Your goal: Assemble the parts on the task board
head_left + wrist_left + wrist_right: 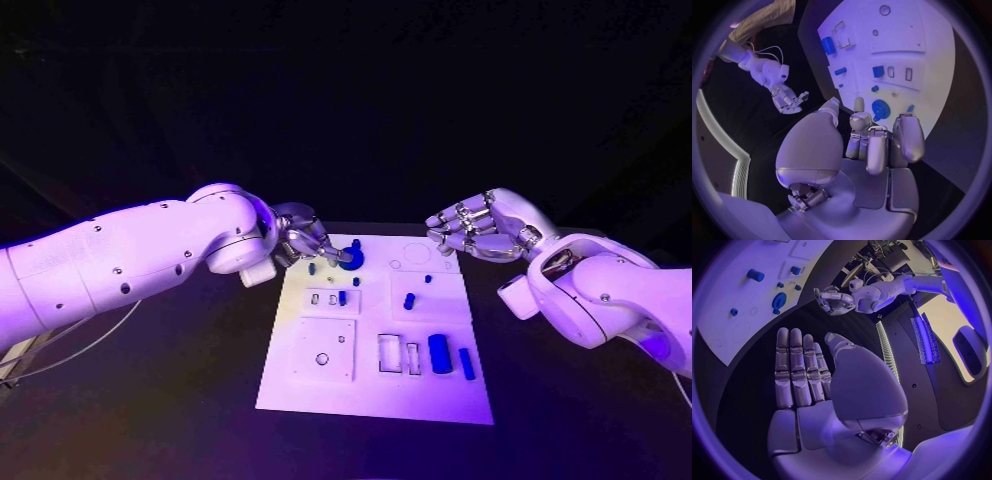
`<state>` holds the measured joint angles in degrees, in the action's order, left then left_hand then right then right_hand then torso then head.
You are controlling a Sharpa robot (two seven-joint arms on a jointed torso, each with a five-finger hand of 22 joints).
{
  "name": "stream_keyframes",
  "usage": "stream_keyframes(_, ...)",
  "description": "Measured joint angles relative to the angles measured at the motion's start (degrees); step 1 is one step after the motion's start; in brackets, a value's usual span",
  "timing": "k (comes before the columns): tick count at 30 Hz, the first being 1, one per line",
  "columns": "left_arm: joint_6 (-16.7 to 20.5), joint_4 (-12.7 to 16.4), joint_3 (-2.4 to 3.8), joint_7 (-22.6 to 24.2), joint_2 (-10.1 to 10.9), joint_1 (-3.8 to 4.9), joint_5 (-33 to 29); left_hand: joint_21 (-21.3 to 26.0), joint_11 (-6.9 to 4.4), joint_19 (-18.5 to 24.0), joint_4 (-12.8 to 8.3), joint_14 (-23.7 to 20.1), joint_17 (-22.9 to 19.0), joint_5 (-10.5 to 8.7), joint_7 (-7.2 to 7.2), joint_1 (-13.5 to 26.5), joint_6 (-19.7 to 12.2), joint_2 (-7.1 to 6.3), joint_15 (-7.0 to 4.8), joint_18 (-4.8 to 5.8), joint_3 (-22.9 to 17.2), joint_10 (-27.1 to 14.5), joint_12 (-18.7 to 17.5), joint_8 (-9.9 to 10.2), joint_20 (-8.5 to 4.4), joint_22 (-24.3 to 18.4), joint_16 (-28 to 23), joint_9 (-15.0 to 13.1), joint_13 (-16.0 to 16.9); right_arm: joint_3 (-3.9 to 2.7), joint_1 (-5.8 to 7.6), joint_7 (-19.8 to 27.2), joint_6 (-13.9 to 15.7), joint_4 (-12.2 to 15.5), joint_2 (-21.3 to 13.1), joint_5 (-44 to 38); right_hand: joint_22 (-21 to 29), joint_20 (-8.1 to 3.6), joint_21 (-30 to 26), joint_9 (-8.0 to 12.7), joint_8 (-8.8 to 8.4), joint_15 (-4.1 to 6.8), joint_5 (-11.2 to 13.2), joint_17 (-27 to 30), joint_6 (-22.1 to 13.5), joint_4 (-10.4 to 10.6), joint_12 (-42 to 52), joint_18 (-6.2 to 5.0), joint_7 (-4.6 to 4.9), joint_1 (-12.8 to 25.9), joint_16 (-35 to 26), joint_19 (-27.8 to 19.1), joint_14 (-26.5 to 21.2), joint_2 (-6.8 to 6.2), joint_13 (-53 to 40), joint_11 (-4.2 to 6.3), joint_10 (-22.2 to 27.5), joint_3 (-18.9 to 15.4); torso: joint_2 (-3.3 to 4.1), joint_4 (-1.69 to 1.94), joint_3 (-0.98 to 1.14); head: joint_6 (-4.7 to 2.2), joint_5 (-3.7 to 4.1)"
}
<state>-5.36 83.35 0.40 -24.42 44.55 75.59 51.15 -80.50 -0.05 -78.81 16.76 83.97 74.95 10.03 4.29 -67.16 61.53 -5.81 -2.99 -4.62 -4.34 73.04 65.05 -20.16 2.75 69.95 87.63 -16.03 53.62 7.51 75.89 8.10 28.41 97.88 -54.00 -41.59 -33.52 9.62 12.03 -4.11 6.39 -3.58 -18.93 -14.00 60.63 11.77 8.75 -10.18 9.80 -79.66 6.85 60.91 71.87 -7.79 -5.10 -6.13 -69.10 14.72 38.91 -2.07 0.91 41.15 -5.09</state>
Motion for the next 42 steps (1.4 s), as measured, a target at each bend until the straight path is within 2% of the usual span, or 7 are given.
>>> stream_keyframes(4,-3.5,-1.9,-0.16,-4.9,-2.8,0.08,4.1,-1.2,-0.43,-1.4,0.0,0.0,0.0,0.0,-0.2,0.8,-0.2,0.75,-0.4,0.17,2.0,1.0,2.0,-1.4,-0.2,2.2,0.7,-2.1,2.8,0.03,-0.05,0.8,-0.4,0.0,-0.5,1.1,0.9,0.19,-0.5,0.0,-0.33,0.0,-0.4,0.5,0.0,-0.2,-0.4,0.01,-0.01,0.5,-0.5,0.2,0.0,-0.08,0.5,0.0,0.0,-0.2,-0.14,-0.07,0.18,0.13,-0.15)
stream_keyframes(10,-6.6,-5.1,-0.59,-9.9,-6.3,0.13,8.0,-1.4,-0.48,-1.4,0.1,0.0,0.0,0.0,-0.54,1.9,-0.5,1.89,-0.4,0.17,3.7,1.1,2.4,-2.3,-0.2,3.0,0.7,-4.0,3.8,0.04,-0.06,1.7,-0.3,0.1,-1.3,2.2,2.3,0.19,-1.4,0.1,-0.9,0.0,-1.1,1.3,0.2,-0.4,-1.2,0.01,0.19,0.9,-1.8,0.2,0.0,-0.07,1.1,0.0,0.0,-0.8,-0.32,-0.18,0.42,0.49,-0.35)
stream_keyframes(15,-8.1,-7.2,-0.91,-11.8,-8.8,0.13,9.9,-1.7,-0.48,-1.6,0.0,0.0,0.0,0.0,-0.62,2.2,-0.6,2.19,-0.4,0.16,4.4,1.1,2.7,-2.6,-0.41,3.5,1.1,-4.7,4.3,0.04,-0.07,2.1,0.1,0.2,-1.8,2.7,3.2,0.4,-1.9,0.1,-1.33,-0.16,-2.6,1.9,0.1,-0.7,-1.7,0.01,0.31,1.2,-2.6,0.4,-0.2,-0.29,1.2,-0.23,0.2,-1.0,-0.33,-0.22,0.46,0.7,-0.51)
stream_keyframes(22,-9.0,-9.2,-1.12,-13.0,-10.8,-0.03,11.6,-1.7,-0.47,-1.6,-0.1,0.0,0.0,0.0,-0.82,2.2,-0.8,2.19,-0.4,0.17,5.7,1.5,3.1,-3.3,-0.41,3.7,1.4,-5.9,4.9,0.05,-0.07,2.3,0.8,0.3,-2.1,3.0,4.0,0.4,-2.5,0.0,-1.57,-0.23,-3.8,2.3,0.0,-0.9,-2.0,0.0,0.37,1.2,-2.9,0.4,-0.2,-0.29,1.3,-0.43,0.4,-1.3,-0.27,-0.29,0.46,0.93,-0.64)
stream_keyframes(32,-9.7,-10.9,-1.35,-13.5,-12.7,-0.51,12.1,-1.7,-0.47,-1.6,0.0,0.0,0.0,0.0,-0.9,2.2,-1.0,2.19,-0.4,0.16,6.1,1.5,3.1,-3.3,-0.47,3.9,1.4,-6.4,4.9,0.05,-0.07,2.3,1.5,0.3,-2.0,3.2,4.5,0.4,-2.6,0.0,-1.61,-0.43,-4.9,2.7,-0.1,-1.1,-2.2,0.01,0.54,1.2,-3.0,0.4,-0.4,-0.29,1.2,-0.43,0.4,-1.4,-0.24,-0.15,0.36,1.3,-0.23)
stream_keyframes(37,-10.4,-12.2,-1.45,-13.6,-13.5,-0.62,12.2,-2.0,-0.47,-2.0,-0.2,0.0,0.0,0.0,-0.81,2.2,-1.2,2.22,-0.4,0.17,6.3,1.5,3.1,-3.5,-0.42,4.0,1.6,-6.8,4.8,0.05,-0.07,2.3,1.9,0.3,-2.1,3.2,5.2,0.61,-2.9,0.0,-1.84,-0.43,-7.2,3.1,-0.1,-1.3,-2.5,0.0,0.54,1.2,-3.0,0.6,-0.4,-0.29,1.2,-0.43,0.4,-1.3,-0.25,-0.18,0.36,1.53,-0.2)
stream_keyframes(42,-11.0,-13.1,-1.49,-13.7,-14.0,-0.73,12.2,-2.0,-0.47,-2.0,-0.2,0.0,0.0,0.0,-0.81,1.9,-1.2,2.5,-0.4,0.17,6.3,1.5,3.1,-3.5,-0.41,4.1,1.6,-6.9,4.8,0.05,-0.07,2.3,2.4,0.3,-2.2,3.3,5.2,0.61,-2.9,0.0,-1.84,-0.43,-7.2,3.1,-0.1,-1.3,-2.5,0.0,0.54,1.2,-3.0,0.6,-0.4,-0.29,1.2,-0.43,0.4,-1.2,-0.26,-0.16,0.36,1.68,-0.23)
